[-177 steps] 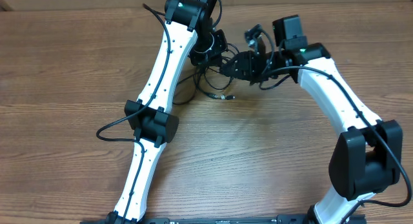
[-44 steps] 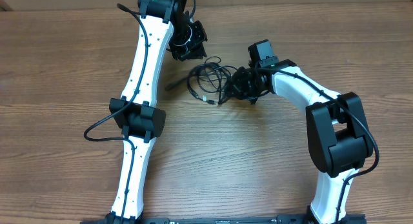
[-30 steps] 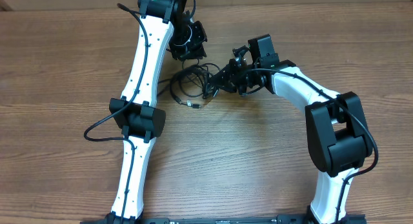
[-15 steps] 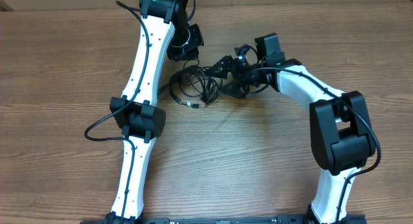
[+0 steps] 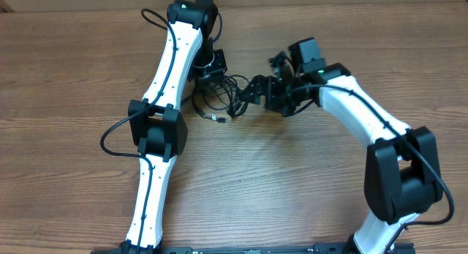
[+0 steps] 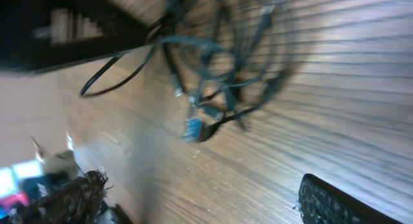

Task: Untangle cables

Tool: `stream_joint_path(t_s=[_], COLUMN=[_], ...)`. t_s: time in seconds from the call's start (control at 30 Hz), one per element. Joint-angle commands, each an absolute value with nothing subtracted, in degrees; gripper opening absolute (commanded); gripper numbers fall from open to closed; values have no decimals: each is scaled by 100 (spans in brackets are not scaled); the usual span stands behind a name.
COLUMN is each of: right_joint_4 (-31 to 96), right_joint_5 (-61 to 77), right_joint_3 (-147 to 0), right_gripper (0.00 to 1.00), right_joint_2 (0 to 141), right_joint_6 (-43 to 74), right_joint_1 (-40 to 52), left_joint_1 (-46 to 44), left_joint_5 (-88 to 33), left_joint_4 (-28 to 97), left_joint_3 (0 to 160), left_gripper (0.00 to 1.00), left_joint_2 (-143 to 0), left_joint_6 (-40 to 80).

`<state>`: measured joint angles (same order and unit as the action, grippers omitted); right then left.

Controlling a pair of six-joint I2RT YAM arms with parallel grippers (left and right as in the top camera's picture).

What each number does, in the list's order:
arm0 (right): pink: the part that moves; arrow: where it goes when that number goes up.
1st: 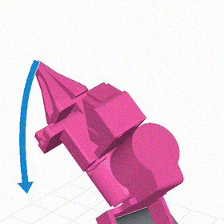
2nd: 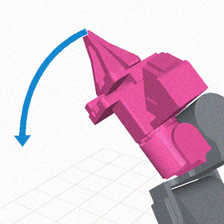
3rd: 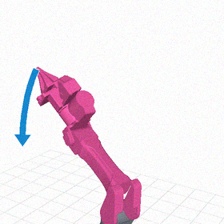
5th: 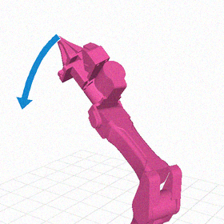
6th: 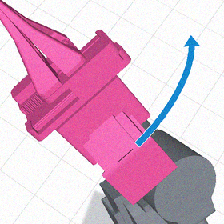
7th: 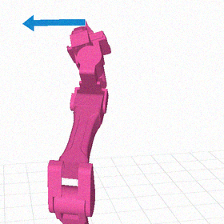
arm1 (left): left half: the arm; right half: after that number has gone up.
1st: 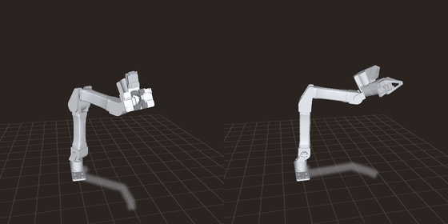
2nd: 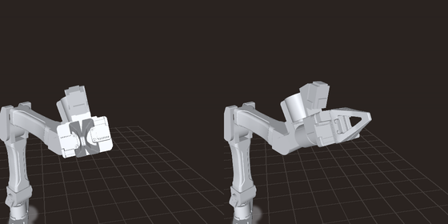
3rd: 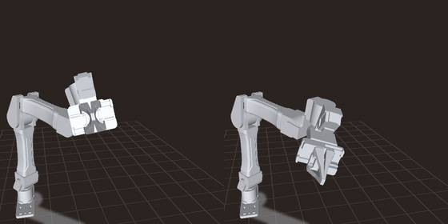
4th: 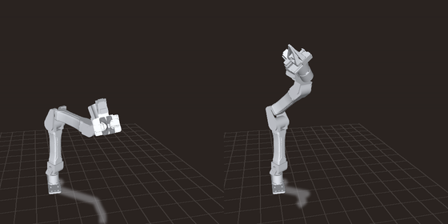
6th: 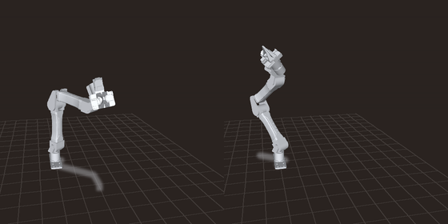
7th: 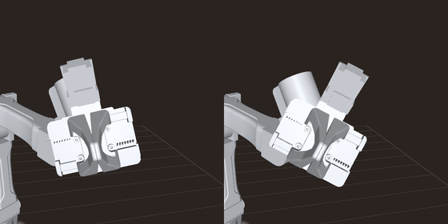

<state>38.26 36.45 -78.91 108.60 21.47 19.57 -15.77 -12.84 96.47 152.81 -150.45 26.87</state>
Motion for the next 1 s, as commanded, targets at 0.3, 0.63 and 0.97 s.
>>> stream_joint_path(t_s=[0.3, 0.63, 0.97], right_joint_4=[3653, 2578, 2561], right_joint_5=[891, 196, -84], right_joint_3=[-7881, -7881, -7881], right_gripper=[47, 43, 37], right_joint_2=[10781, 10781, 11356], right_joint_6=[2617, 1916, 1796], right_joint_1=[3343, 3435, 3433], left_joint_1=[-1577, -1588, -1577], left_joint_5=[-1140, -1144, -1160], left_joint_4=[9122, 9122, 9174], left_joint_3=[14899, 14897, 14897], left_gripper=[42, 32, 33], left_joint_2=[-15045, -15063, -15063], left_joint_6=[2467, 2488, 2571])
